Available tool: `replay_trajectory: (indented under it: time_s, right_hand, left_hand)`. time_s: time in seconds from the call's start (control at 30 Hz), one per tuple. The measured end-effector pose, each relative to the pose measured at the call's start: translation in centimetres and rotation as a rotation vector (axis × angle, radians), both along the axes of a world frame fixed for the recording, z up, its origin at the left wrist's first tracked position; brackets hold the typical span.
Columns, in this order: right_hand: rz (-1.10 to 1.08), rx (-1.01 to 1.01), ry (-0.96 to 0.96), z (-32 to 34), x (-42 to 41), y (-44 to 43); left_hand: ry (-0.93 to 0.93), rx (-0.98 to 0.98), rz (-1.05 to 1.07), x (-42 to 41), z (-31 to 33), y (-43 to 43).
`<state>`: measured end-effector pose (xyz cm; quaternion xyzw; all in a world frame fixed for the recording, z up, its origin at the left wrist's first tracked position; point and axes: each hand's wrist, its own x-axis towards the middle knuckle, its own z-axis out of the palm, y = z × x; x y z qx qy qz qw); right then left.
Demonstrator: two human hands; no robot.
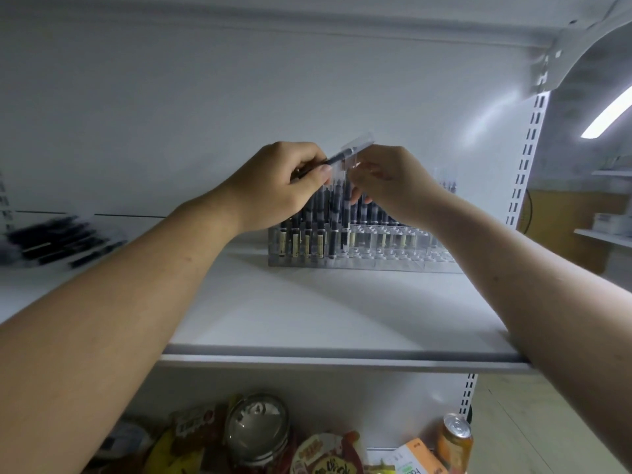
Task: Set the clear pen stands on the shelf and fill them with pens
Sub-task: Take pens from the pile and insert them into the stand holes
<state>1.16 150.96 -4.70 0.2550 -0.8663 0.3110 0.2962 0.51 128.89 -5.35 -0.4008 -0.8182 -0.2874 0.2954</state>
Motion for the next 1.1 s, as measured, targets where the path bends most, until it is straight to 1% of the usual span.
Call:
replay_trajectory:
  time_s: [0.3, 0.47, 0.53, 0.73, 0.87, 0.93, 1.0, 1.03, 1.1]
  right_hand:
    - [-0.021, 0.002, -0.038, 0.1, -0.1, -0.1]
    - [-0.025, 0.079, -0.109, -0.2, -0.4, 0.5]
    - [-0.025, 0.066, -0.120, -0.2, -0.5, 0.5]
    - [-0.064, 0.068, -0.089, 0.0, -0.5, 0.8]
    - [-0.103, 0.089, -0.005, 0.4, -0.5, 1.6]
    - [-0.106, 0.049, 0.078, 0.8, -0.4, 2.0]
    - [-0.040, -0.079, 0.136, 1.2, -0.2, 2.1]
    - [0.047, -0.181, 0.120, 1.4, 0.1, 2.1]
    - [0.302, -0.392, 0.004, 1.9, 0.5, 1.9]
  left_hand:
    - [-0.010, 0.008, 0.005, 0.0, 0.0, 0.0]
    - [-0.014, 0.007, 0.005, 0.0, 0.0, 0.0]
    - [-0.014, 0.005, 0.007, 0.1, 0.0, 0.0]
    - [-0.022, -0.001, 0.008, 0.2, 0.0, 0.0]
    - [-0.027, -0.005, 0.010, 0.3, 0.0, 0.1]
    - [-0.026, -0.001, 0.012, 0.2, 0.0, 0.1]
    - [-0.021, 0.017, 0.010, 0.1, 0.0, 0.0]
    - [-0.012, 0.028, 0.009, 0.1, 0.1, 0.0]
    - [0.013, 0.039, 0.018, 0.1, 0.2, -0.1]
